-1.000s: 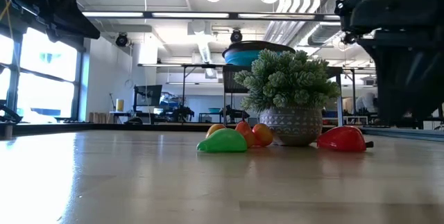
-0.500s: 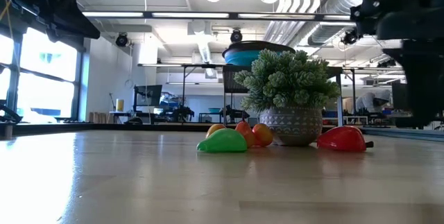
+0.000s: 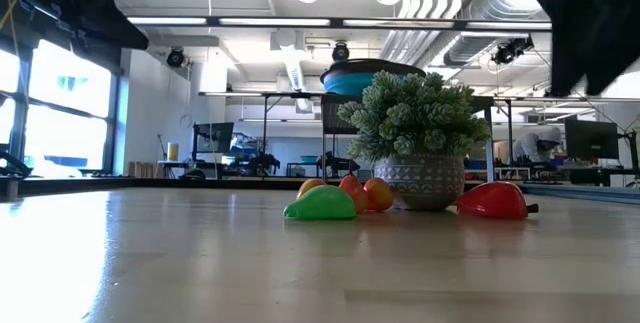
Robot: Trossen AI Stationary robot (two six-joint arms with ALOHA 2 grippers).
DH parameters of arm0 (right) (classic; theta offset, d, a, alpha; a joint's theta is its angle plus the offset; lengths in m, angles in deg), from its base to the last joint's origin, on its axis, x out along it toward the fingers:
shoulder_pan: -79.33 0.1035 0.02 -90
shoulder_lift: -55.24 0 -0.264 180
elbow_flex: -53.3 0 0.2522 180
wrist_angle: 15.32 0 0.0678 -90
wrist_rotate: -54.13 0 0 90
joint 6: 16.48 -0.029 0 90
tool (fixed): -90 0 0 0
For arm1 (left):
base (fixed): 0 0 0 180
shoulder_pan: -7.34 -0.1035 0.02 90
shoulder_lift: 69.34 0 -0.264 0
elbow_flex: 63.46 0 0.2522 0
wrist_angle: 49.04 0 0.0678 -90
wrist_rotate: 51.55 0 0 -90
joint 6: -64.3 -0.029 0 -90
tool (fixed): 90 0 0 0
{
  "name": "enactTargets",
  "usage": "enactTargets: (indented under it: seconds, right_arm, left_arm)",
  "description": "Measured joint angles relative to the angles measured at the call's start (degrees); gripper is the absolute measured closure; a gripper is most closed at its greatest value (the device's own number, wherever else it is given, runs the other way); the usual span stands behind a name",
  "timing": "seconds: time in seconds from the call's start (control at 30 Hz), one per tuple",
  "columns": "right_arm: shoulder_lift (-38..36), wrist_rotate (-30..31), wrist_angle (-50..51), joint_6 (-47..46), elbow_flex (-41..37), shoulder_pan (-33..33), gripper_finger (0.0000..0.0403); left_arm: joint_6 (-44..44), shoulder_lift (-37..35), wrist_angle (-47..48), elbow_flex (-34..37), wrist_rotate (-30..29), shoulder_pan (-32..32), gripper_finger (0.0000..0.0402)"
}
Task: Pick & Place Fruit
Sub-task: Put the red apple into the blue strainer bowl
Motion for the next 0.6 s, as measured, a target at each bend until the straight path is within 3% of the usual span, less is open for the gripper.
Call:
enactTargets:
  seconds: [0.13, 0.27, 0.43, 0.6]
  right_arm:
    - [-4.82, 4.87, 0.34, -0.13, -1.75, -0.14, 0.0032]
    - [-8.89, 5.03, -2.49, -0.83, -6.77, -0.71, 0.0032]
    - [-14.03, 5.29, -13.58, 0.83, -13.96, -0.81, 0.0032]
    - [-18.10, 4.64, -22.15, 8.77, -17.89, -0.79, 0.0032]
  left_arm:
    - [-0.02, 0.00, -0.62, 0.00, -0.01, 0.01, 0.0358]
    - [-0.02, 0.00, -0.60, 0.00, -0.17, -0.01, 0.0358]
    - [-0.02, 0.00, -0.60, 0.00, -0.20, 0.01, 0.0358]
    - [-2.02, 0.00, -0.58, 0.00, -0.20, 0.00, 0.0358]
